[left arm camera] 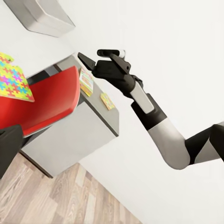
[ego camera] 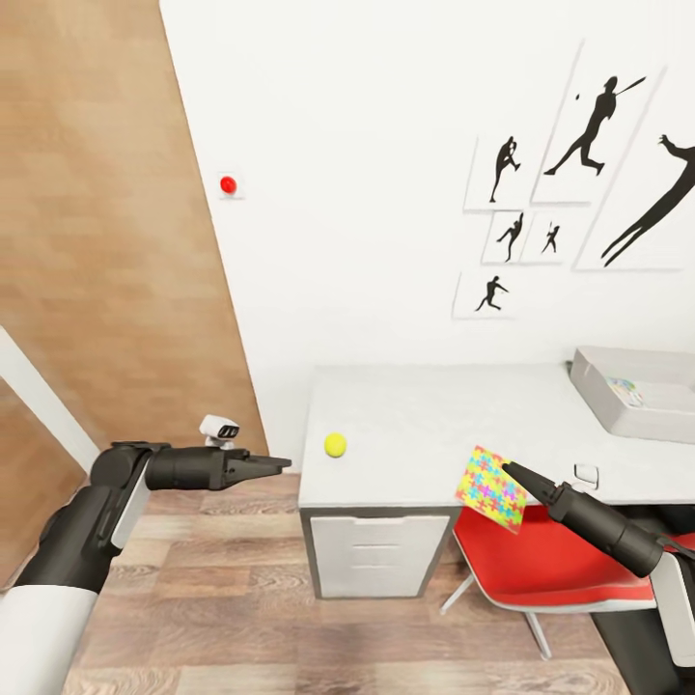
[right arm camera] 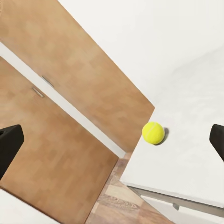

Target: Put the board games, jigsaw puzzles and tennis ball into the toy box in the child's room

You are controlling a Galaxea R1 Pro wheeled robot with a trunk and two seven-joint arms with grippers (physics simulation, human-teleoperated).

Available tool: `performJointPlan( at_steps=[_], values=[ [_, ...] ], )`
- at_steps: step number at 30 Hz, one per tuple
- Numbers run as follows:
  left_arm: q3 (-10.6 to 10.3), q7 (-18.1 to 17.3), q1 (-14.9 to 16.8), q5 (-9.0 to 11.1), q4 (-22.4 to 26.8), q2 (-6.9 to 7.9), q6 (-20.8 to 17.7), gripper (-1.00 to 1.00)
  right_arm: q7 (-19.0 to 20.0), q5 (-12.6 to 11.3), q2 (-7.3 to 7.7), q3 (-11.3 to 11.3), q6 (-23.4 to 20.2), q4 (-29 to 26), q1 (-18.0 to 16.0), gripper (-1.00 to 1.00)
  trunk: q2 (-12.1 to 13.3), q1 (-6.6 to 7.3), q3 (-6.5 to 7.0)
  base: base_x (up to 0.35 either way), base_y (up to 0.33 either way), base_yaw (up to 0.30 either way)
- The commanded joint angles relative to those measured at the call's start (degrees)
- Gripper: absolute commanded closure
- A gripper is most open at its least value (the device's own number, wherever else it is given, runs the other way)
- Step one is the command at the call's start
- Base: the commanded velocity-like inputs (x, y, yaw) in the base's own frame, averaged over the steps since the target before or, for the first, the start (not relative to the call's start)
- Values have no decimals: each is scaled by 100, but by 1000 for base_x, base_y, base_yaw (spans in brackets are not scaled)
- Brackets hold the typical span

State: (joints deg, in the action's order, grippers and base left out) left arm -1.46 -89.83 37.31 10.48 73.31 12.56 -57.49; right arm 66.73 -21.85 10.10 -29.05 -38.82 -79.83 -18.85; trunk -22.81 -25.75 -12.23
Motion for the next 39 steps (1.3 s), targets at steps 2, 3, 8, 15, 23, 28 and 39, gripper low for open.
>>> performJointPlan(
  at_steps=[2, 3, 8, 15, 23, 28, 39],
  values=[
    [-8, -17, 9, 2, -10, 17, -61, -100, 7, -26, 0, -4, -39, -1, -4, -100, -11, -4, 7, 0, 0, 63],
    [-6, -17, 7, 0, -16, 21, -61, -100, 7, -28, 0, -4, -39, -3, -4, -100, -11, -4, 17, 0, -18, 64],
    [-11, -17, 5, -2, -25, 13, -61, -100, 7, -31, 0, -4, -38, -5, -4, -100, -11, -4, 63, 0, -90, 67],
    [-7, -17, 7, -2, -33, 24, -61, -100, 6, -23, 0, -4, -38, -6, -4, -100, -11, -4, 127, -17, -215, 72],
    [13, -17, 8, 6, -86, 45, -54, -100, 7, -7, 0, -8, -38, -6, -4, -100, -11, -4, 200, -3, -60, 77],
    [19, -17, 5, -1, -104, 50, -52, -100, 7, 0, 0, -12, -38, -6, -4, -100, -11, -4, 246, -37, -41, 77],
    [22, -17, 6, 4, -108, 49, -52, -100, 15, -37, 12, -83, -38, 2, -4, -100, -11, -4, 348, -57, -22, 38]
  ],
)
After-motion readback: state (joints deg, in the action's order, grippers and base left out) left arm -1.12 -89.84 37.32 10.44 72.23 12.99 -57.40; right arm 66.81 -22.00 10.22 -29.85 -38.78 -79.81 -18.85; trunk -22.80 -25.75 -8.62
